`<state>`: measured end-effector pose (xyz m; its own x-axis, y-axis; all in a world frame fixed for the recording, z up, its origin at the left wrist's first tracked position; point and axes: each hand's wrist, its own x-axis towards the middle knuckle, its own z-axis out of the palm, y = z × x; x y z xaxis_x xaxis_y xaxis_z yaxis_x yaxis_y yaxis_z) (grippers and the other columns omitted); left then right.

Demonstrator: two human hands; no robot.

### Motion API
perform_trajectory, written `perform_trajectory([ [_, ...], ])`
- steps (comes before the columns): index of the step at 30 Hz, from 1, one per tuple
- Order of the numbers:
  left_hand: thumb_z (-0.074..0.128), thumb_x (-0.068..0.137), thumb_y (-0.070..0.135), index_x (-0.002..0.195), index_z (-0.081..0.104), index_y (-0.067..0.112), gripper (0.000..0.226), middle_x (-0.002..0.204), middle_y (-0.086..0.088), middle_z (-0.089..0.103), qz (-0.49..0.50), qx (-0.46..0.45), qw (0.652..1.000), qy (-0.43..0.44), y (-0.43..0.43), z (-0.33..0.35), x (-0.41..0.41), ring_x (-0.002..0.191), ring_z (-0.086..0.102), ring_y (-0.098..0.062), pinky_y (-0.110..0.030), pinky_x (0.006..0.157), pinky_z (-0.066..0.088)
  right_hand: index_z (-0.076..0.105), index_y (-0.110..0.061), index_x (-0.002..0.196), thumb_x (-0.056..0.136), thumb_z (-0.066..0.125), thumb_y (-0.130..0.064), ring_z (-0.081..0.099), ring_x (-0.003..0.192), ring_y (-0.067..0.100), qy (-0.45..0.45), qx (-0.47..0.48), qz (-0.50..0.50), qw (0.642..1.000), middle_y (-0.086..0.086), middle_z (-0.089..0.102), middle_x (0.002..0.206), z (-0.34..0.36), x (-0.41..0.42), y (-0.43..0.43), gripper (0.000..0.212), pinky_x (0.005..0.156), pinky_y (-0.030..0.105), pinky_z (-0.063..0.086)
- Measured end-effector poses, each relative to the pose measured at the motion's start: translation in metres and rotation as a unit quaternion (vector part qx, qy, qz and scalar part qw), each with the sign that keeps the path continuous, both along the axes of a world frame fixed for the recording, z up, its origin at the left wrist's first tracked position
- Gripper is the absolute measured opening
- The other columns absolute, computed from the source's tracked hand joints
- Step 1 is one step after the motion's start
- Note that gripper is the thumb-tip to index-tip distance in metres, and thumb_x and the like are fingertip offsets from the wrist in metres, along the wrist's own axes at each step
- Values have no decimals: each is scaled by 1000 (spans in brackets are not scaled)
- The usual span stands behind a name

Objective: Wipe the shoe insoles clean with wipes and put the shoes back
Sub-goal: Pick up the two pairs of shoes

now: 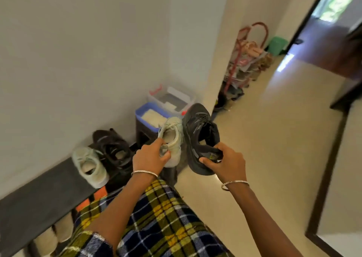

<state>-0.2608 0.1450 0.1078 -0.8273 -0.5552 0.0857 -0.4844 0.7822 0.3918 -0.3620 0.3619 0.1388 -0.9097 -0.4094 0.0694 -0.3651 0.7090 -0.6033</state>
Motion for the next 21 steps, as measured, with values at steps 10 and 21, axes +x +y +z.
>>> perform_trajectory([
  [10, 54, 85, 48, 118, 56, 27, 39, 106, -9, 67, -161, 37, 970, -176, 31, -90, -109, 94, 64, -34, -38, 77, 52, 66, -25, 92, 68, 85, -50, 67, 77, 20, -141, 58, -159, 975, -4, 70, 79, -97, -36, 33, 39, 63, 27, 48],
  [21, 58, 85, 45, 119, 57, 29, 38, 117, -9, 64, -243, 32, 912, -329, 37, -196, -183, 105, 62, -32, -37, 82, 49, 66, -17, 106, 75, 81, -47, 66, 91, 27, -307, 136, -187, 923, 7, 72, 103, -240, -81, 35, 46, 72, 29, 49],
])
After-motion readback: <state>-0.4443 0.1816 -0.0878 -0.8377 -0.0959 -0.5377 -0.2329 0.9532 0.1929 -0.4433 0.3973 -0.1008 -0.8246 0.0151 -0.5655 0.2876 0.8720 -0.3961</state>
